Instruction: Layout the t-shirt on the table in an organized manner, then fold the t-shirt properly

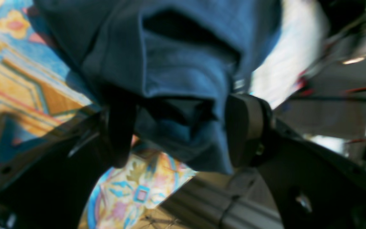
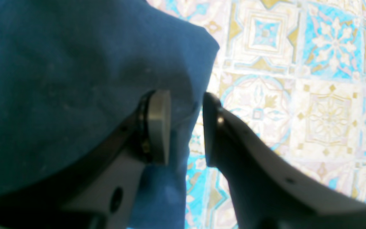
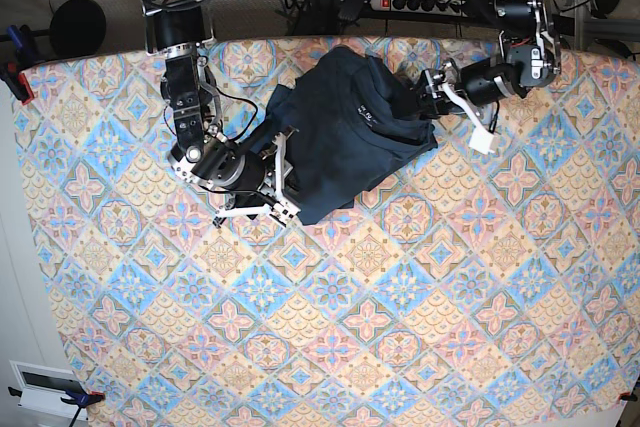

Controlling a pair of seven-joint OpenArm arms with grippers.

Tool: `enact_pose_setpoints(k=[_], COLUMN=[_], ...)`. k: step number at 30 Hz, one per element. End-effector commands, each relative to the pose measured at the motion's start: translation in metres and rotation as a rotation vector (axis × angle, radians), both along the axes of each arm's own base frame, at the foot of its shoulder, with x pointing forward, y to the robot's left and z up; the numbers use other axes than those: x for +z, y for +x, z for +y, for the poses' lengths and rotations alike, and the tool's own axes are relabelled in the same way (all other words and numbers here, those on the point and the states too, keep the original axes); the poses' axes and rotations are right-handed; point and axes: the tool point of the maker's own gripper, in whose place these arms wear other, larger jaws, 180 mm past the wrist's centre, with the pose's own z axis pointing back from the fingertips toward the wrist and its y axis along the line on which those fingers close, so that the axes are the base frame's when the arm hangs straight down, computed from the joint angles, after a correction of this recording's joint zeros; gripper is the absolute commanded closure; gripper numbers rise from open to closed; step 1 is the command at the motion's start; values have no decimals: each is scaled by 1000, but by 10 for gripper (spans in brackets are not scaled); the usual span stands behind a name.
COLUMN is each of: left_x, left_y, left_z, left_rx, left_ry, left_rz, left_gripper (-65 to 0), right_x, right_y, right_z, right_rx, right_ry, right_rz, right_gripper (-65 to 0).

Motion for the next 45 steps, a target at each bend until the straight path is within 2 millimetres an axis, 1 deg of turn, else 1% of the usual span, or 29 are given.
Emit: enact_pose_setpoints(k=[1,3,6,8,10,16,21,25,26,30,34,37,41,42,43,44,45], left_x=[9,7,-6,-10,-12,-3,8,8,8,10,15,13,6,6,6,7,9], left_y=[4,4,3,8,11,19,23,19,19,21,34,41,45,46,46,47,51], left_z=[4,5,8,9,7,0,-1,-1,3,3,-5,-12,-18,-20,-21,-22,-23], left_rx=[16,38,71,83,88,86,99,76,74,80,82,86,74,74,74,75,75], left_ry=[-28,-76,-107,-119,-132,-169,-231,-228,-217,-220,-241,-260,-233,-235,-238,-242,-244], left_rz=[-29,-12,33,44,48,23,2,14,15,6,-18,-15,-3,-2,-2,-6,-15], left_gripper=[-415,-415,-415,-415,-415,-415,-415,-415,-415,-415,-415,-415,-412,-396,-361,-292,-206], right_x=[17,17,17,17,17,17,17,18,18,17,18,18,18,18,18,18,18], right_y=[10,10,10,10,10,10,10,10,10,10,11,11,11,11,11,11,11], right_z=[6,6,6,6,6,6,6,6,6,6,6,6,6,6,6,6,6], right_rx=[5,6,6,6,6,7,7,5,5,7,7,7,7,7,7,7,7], right_ry=[38,38,38,38,38,39,39,41,41,41,40,40,40,40,40,40,40], right_rz=[-52,-51,-51,-51,-51,-52,-52,-52,-52,-52,-52,-52,-52,-52,-52,-52,-52], right_gripper=[-165,-165,-165,-165,-165,-165,-165,-165,-165,-165,-165,-165,-165,-165,-165,-165,-165])
